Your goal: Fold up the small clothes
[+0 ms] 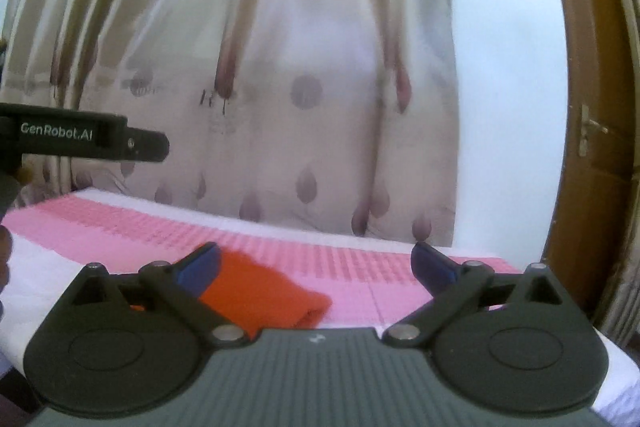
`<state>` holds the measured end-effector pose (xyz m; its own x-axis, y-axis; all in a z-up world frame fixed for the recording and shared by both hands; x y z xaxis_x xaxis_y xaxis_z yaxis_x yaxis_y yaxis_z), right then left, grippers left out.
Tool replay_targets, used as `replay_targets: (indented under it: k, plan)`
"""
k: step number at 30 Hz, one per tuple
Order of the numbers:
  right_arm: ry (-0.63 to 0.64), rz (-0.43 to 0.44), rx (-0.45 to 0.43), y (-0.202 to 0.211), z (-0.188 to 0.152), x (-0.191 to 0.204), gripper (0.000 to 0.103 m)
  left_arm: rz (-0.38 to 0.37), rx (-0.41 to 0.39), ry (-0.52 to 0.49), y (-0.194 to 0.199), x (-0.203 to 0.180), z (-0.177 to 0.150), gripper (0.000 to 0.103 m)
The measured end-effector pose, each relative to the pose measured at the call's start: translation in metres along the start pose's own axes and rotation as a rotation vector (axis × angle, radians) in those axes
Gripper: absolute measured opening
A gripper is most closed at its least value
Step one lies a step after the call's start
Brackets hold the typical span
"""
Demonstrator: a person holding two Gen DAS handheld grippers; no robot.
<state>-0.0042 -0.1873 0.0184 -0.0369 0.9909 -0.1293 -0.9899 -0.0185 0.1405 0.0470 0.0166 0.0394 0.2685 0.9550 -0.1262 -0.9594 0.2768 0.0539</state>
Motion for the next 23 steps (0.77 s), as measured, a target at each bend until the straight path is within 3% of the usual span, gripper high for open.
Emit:
replay_targets:
  k: [9, 17, 23]
  plan:
    - [0.008, -0.002, 0.0, 0.008, 0.003, 0.004, 0.103, 0.006, 0.046, 0.008, 0.005, 0.001, 0.004, 0.103]
    - [0.005, -0.016, 0.016, 0.015, -0.002, 0.006, 0.103, 0.107, 0.056, -0.013, -0.003, 0.002, -0.005, 0.103]
    - [0.007, -0.048, 0.012, 0.018, -0.003, 0.008, 0.103, 0.122, 0.08, -0.021, -0.004, 0.0, -0.009, 0.103]
Point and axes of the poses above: each gripper's, at about its wrist camera, not at the fingertips, and y roughly against the way its jaws point, x to its left, z to its top, the point moved 3 cm from there along -y, roughly the way its jaws point, and after that the axes turned 2 degrees about y, right-handed, at the moved point
